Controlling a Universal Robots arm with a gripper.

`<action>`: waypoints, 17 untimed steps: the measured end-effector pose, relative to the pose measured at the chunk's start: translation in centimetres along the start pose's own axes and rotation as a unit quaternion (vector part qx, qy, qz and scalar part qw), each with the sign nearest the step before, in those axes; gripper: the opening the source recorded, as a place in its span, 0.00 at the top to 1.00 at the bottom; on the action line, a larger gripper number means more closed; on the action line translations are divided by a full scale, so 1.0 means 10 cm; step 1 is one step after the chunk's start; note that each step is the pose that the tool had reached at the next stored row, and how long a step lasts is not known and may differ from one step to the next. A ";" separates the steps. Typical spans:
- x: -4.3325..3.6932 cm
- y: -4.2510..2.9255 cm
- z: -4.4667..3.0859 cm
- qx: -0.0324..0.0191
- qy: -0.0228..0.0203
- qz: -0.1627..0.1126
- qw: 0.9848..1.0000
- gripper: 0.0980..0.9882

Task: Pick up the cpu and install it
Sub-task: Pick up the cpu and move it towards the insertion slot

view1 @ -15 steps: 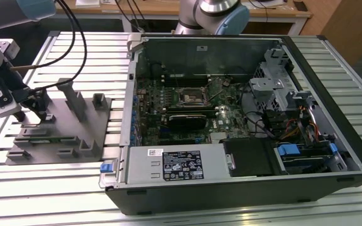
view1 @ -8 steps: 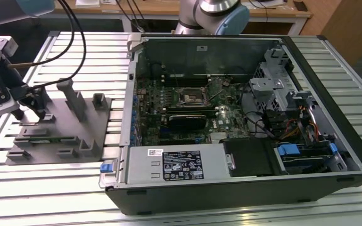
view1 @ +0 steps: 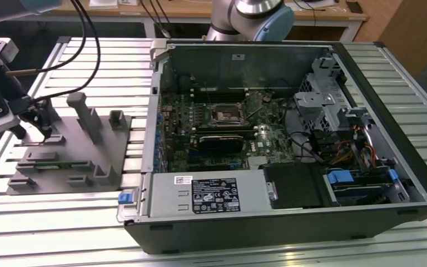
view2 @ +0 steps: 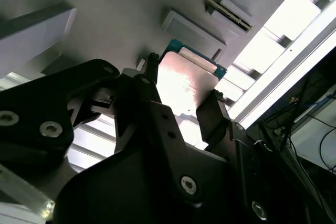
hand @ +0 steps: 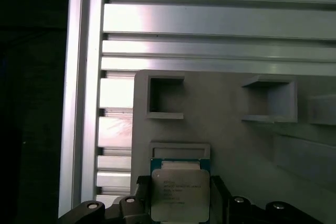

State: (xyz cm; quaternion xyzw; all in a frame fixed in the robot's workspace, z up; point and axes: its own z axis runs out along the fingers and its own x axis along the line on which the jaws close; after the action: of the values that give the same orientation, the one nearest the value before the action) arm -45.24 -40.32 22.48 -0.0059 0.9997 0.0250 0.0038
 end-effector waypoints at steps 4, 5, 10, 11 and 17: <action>0.000 0.003 -0.057 -0.001 0.000 0.000 1.000 0.50; -0.001 0.003 -0.068 -0.001 0.000 0.000 1.000 0.50; -0.001 0.006 -0.132 -0.002 0.000 0.000 1.000 0.50; -0.001 0.007 -0.144 -0.002 0.000 0.000 1.000 0.50; -0.002 0.011 -0.214 -0.006 0.000 0.000 1.000 0.50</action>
State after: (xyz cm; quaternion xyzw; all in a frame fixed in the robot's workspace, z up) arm -45.24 -40.32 24.62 -0.0058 0.9995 0.0309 0.0039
